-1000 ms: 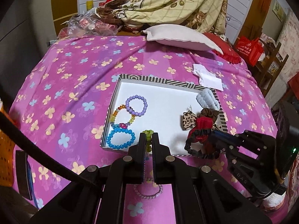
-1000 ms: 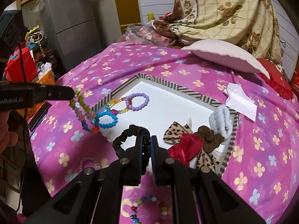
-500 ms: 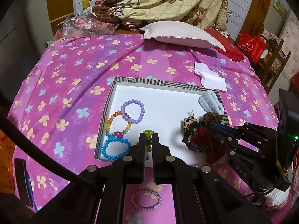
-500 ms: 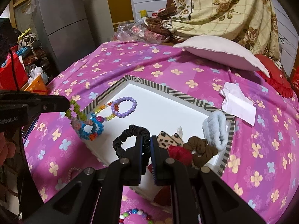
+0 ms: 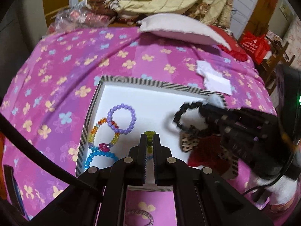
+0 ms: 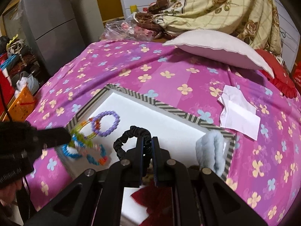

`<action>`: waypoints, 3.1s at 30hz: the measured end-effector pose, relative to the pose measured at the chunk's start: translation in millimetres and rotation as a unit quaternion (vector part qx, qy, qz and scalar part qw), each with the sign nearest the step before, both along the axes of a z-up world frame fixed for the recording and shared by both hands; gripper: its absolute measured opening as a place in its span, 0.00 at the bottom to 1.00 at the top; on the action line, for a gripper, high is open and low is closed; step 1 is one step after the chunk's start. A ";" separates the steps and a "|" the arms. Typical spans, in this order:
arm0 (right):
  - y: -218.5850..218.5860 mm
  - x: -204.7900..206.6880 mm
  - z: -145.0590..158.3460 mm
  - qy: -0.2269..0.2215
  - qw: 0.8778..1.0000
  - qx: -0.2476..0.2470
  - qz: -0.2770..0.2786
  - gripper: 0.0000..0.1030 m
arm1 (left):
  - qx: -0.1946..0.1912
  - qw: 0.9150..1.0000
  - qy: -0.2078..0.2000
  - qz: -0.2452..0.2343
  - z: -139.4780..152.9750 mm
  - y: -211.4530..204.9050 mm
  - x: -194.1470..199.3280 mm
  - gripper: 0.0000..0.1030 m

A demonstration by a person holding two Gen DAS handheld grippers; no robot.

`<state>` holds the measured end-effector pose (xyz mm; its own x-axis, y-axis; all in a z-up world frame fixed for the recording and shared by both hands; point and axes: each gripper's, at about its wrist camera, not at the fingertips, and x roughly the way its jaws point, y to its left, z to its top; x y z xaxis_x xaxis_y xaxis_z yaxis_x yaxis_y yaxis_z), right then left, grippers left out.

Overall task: Organize jewelry
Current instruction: 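Lower both items into the striped box and open both grippers to release, then grasp the silver rhinestone bangle with the left gripper while the right grasps the multicolor bead bracelet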

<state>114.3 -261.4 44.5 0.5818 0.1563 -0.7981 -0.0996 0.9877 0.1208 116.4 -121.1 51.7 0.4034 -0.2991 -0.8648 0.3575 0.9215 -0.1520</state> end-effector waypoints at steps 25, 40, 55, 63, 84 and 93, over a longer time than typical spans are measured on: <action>-26.6 33.8 -49.9 0.047 0.998 0.007 -0.043 0.29 | 0.048 0.997 0.041 0.048 -70.1 34.5 9.4 0.26; -11.5 -91.4 16.9 0.000 1.000 -0.001 0.017 0.43 | 0.031 0.998 -0.004 0.053 -21.9 63.2 -35.7 0.32; 0.2 -204.6 -37.8 0.049 0.997 -0.024 0.045 0.44 | 0.003 0.997 0.069 0.044 -55.2 101.6 -97.5 0.36; 15.6 -196.7 -62.8 0.050 0.996 -0.061 0.039 0.40 | 0.020 0.996 0.074 0.038 -74.9 99.8 -112.1 0.38; 30.8 -188.8 -52.9 0.014 0.995 -0.073 0.066 0.09 | 0.039 0.998 0.051 0.006 -80.9 75.4 -109.4 0.10; 38.8 -180.5 6.3 -0.037 0.993 -0.074 0.086 0.09 | 0.004 1.000 0.018 -0.001 -31.9 71.3 -107.4 0.10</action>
